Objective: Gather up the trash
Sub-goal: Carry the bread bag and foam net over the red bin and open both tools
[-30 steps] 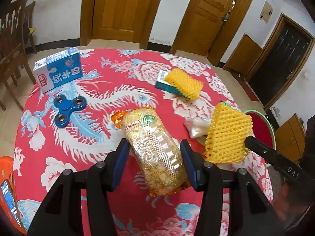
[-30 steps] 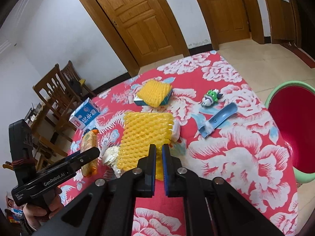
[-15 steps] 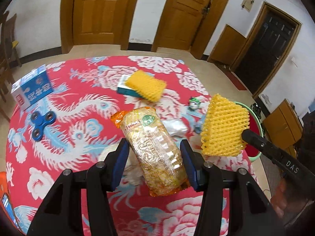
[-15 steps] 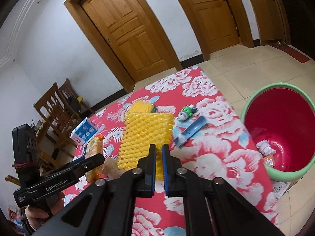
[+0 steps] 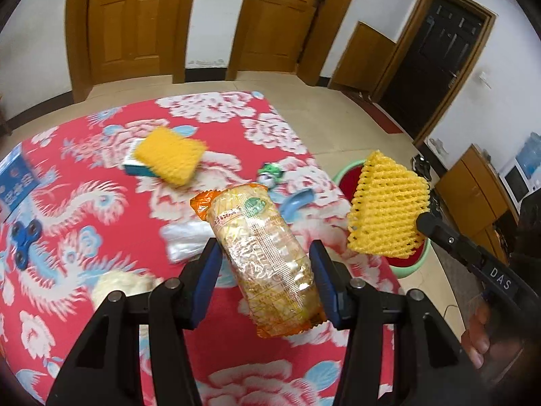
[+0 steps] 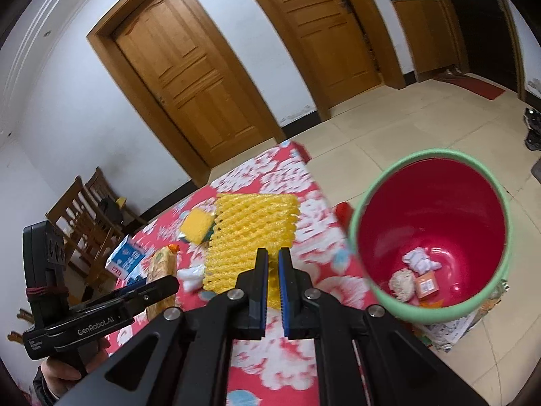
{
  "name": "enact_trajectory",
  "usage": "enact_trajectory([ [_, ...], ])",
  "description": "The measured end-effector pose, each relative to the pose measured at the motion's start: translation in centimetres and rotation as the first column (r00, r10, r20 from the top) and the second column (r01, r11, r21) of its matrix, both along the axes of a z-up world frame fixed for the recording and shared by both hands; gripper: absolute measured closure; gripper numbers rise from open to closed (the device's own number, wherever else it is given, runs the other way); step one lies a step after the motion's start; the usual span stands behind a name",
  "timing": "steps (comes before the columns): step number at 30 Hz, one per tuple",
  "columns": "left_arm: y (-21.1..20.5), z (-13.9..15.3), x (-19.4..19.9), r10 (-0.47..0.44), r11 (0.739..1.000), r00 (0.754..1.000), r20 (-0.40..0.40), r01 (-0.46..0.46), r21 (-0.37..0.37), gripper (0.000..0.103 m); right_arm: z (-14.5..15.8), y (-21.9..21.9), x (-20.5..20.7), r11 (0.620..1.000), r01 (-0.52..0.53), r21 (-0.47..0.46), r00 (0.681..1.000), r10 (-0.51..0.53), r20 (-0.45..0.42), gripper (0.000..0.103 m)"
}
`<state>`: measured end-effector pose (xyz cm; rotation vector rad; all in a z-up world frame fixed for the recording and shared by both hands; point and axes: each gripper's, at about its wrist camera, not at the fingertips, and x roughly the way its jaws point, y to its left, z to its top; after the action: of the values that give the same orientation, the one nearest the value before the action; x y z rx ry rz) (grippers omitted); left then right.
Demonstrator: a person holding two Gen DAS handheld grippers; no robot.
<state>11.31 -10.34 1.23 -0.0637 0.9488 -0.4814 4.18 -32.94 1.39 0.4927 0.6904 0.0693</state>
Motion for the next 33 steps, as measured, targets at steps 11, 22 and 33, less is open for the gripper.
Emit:
enact_trajectory([
  [11,-7.1,-0.1,0.8,-0.113,0.993,0.994,0.0,0.113,0.03,0.049,-1.1,-6.4,-1.8,0.99,0.14,0.023,0.99,-0.139,-0.009,0.095],
  [22,-14.3,-2.4,1.5,-0.218,0.973,0.976,-0.018,0.219,0.071,0.049,-3.9,-11.6,-2.8,0.968,0.248,0.03,0.967,-0.245,-0.066,0.095],
  [33,-19.3,-4.9,2.2,-0.287,0.95,0.957,-0.041,0.29,0.113,0.049,-6.7,-14.9,-2.4,0.949,0.312,0.037,0.943,-0.305,-0.131,0.094],
])
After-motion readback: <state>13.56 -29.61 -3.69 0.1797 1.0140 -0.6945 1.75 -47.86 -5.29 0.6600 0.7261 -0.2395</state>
